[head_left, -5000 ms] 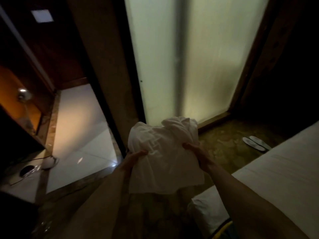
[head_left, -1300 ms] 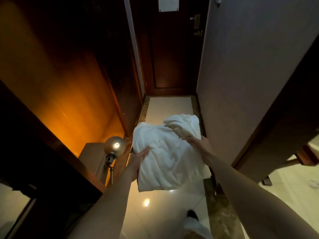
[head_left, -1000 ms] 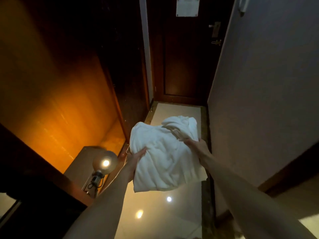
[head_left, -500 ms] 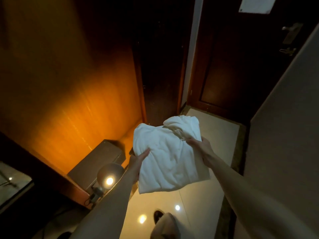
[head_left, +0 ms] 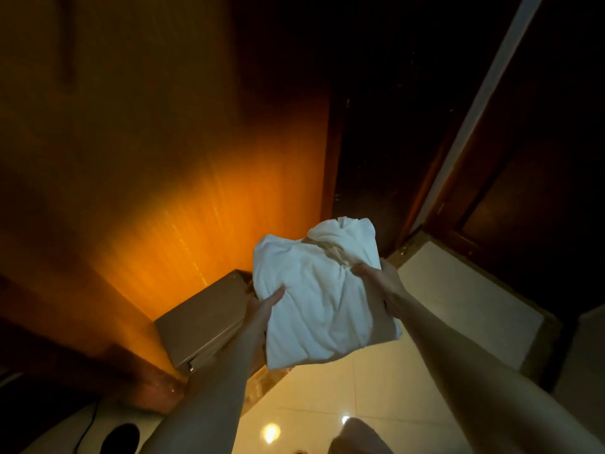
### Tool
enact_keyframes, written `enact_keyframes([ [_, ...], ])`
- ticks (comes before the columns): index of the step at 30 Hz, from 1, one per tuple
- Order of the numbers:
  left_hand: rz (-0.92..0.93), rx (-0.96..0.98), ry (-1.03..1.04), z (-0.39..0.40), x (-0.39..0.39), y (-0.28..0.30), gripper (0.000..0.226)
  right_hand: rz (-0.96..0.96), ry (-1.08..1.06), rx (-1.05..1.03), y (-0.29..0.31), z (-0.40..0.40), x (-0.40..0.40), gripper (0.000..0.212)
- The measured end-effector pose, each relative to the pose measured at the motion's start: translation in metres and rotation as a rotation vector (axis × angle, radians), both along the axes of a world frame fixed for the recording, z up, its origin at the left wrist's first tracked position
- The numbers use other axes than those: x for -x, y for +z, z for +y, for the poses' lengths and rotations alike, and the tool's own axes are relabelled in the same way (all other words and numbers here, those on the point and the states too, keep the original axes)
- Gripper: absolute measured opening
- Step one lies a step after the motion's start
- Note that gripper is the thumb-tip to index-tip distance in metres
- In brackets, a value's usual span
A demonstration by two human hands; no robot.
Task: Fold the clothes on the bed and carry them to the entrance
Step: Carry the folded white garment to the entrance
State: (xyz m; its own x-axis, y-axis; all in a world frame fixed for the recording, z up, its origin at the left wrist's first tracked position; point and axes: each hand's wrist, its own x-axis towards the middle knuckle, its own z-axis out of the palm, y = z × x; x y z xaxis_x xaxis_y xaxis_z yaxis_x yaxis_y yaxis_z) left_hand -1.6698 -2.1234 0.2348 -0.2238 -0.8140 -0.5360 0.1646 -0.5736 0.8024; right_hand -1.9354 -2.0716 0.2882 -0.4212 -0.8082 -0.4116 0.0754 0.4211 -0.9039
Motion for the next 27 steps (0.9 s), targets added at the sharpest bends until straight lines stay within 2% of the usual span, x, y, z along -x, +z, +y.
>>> enact_keyframes([
  [4,-0.021,-0.005,0.105,-0.033,0.010,-0.008,0.067,-0.035,0.105,-0.041,-0.011,-0.065,0.012,0.062],
  [7,-0.015,-0.044,0.173,-0.065,0.017,-0.026,0.078,-0.059,0.214,-0.065,-0.021,-0.119,0.020,0.061],
  [10,-0.015,-0.047,0.261,-0.096,0.033,-0.038,0.079,-0.067,0.301,-0.083,-0.032,-0.173,0.027,0.056],
  [14,-0.027,-0.066,0.395,-0.129,0.054,-0.054,0.047,-0.073,0.381,-0.091,-0.050,-0.242,0.035,0.059],
  [19,-0.078,-0.021,0.490,-0.164,0.065,-0.086,0.019,-0.081,0.499,-0.096,-0.094,-0.303,0.037,0.054],
  [23,-0.167,-0.020,0.496,-0.185,0.056,-0.139,0.051,-0.116,0.485,-0.120,-0.148,-0.335,0.030,0.046],
  [27,-0.214,-0.025,0.546,-0.217,0.055,-0.220,0.043,-0.060,0.499,-0.109,-0.227,-0.368,0.022,0.039],
])
